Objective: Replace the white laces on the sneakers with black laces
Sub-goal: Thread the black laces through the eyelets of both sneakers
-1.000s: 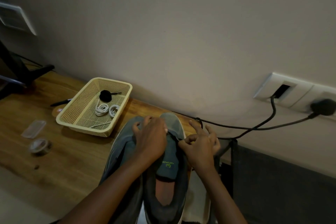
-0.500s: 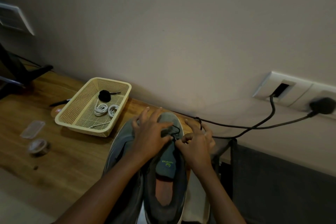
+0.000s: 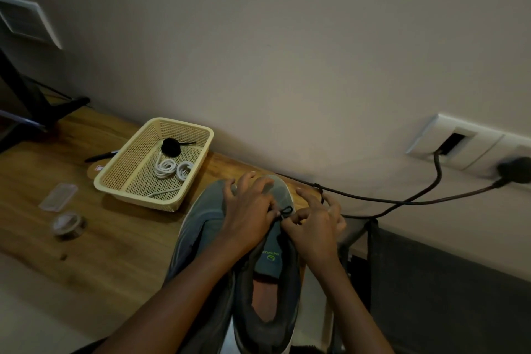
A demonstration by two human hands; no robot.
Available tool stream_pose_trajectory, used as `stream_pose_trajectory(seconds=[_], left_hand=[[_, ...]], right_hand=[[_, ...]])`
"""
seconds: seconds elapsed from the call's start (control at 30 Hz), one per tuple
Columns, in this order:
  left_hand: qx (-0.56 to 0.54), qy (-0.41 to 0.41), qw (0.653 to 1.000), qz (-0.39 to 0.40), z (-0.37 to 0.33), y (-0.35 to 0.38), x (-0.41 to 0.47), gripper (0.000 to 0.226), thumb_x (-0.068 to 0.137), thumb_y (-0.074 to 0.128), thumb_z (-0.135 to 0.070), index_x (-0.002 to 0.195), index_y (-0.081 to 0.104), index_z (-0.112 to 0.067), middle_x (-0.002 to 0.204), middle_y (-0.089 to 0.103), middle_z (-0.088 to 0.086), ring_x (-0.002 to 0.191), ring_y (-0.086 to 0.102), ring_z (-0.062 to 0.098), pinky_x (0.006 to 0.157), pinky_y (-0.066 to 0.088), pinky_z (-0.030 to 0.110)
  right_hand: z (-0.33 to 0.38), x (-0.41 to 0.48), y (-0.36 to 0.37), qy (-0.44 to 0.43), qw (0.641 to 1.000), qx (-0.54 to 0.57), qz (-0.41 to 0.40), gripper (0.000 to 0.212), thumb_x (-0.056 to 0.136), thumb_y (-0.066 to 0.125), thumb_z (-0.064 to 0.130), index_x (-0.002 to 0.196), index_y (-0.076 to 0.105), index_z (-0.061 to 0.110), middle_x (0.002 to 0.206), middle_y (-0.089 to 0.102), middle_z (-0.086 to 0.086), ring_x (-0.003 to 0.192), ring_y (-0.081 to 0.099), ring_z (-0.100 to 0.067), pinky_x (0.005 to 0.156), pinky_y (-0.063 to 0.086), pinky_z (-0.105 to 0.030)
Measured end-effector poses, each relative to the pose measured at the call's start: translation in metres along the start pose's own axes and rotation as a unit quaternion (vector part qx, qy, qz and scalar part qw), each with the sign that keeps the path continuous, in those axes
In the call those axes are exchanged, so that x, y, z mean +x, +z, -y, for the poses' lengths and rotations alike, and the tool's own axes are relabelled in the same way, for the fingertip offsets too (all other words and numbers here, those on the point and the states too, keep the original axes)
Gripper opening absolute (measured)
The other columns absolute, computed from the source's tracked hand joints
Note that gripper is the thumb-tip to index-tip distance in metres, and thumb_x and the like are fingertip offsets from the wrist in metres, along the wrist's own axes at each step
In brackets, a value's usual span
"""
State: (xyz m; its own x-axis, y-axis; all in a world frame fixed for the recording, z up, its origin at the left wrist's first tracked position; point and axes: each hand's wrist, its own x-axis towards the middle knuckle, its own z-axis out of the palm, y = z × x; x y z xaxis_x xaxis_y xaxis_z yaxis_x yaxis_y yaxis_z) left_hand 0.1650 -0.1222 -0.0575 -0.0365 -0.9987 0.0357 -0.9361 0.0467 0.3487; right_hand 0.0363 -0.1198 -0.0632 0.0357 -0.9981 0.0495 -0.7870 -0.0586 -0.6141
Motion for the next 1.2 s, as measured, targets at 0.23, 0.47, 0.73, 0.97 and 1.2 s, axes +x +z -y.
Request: stream_pose_trajectory(seconds=[0.23,0.47,0.73,0.97,1.2], left_hand=[[-0.062,-0.093,0.992,-0.05,0.014,-0.015,0.003,0.015,0.092,0.055,-0.032,0.087,0.069,-0.032,0.141,0.041,-0.016,0.138,0.017,0.013,0.111,0.001,0.044],[-0.052,-0.218,0.973,-0.049,0.044,-0.037,0.005,0.009,0.086,0.065,-0.033,0.086,0.07,-0.025,0.134,0.049,-0.009,0.133,0.027,0.022,0.109,0.01,0.049],[0.034,-0.034,0.999,-0.024,0.01,-0.021,0.0,0.025,0.082,0.065,-0.048,0.105,0.065,-0.041,0.15,0.029,-0.013,0.143,0.008,0.019,0.108,-0.003,0.047],[0.02,-0.061,0.998,-0.016,0.007,-0.007,-0.001,0.014,0.092,0.055,-0.039,0.097,0.066,-0.031,0.146,0.036,-0.012,0.142,0.011,0.017,0.112,-0.002,0.05],[-0.03,-0.115,0.99,-0.081,0.026,-0.02,0.006,0.013,0.094,0.051,-0.031,0.095,0.064,-0.029,0.141,0.041,-0.01,0.137,0.02,0.017,0.111,0.003,0.047]], right_hand=[[0.007,-0.002,-0.006,0.006,1.0,0.016,-0.015,0.048,0.077,0.067,0.021,0.066,0.028,0.046,0.119,0.066,0.007,0.14,0.012,-0.017,0.1,0.005,-0.027],[0.003,-0.002,-0.006,-0.001,1.0,0.009,-0.001,0.04,0.077,0.067,0.02,0.063,0.038,0.043,0.128,0.059,0.011,0.139,0.01,-0.015,0.101,0.005,-0.028],[0.002,0.002,-0.001,-0.006,1.0,-0.014,0.0,0.031,0.074,0.067,0.021,0.057,0.046,0.036,0.133,0.054,0.016,0.138,0.01,-0.015,0.101,0.007,-0.028],[0.005,0.0,-0.004,-0.005,1.0,0.004,-0.013,0.045,0.076,0.066,0.021,0.069,0.028,0.045,0.115,0.067,0.005,0.138,0.013,-0.017,0.104,0.007,-0.033],[0.003,-0.001,-0.007,-0.002,1.0,0.0,-0.026,0.05,0.077,0.066,0.021,0.066,0.025,0.046,0.111,0.068,0.004,0.137,0.017,-0.018,0.104,0.007,-0.033]])
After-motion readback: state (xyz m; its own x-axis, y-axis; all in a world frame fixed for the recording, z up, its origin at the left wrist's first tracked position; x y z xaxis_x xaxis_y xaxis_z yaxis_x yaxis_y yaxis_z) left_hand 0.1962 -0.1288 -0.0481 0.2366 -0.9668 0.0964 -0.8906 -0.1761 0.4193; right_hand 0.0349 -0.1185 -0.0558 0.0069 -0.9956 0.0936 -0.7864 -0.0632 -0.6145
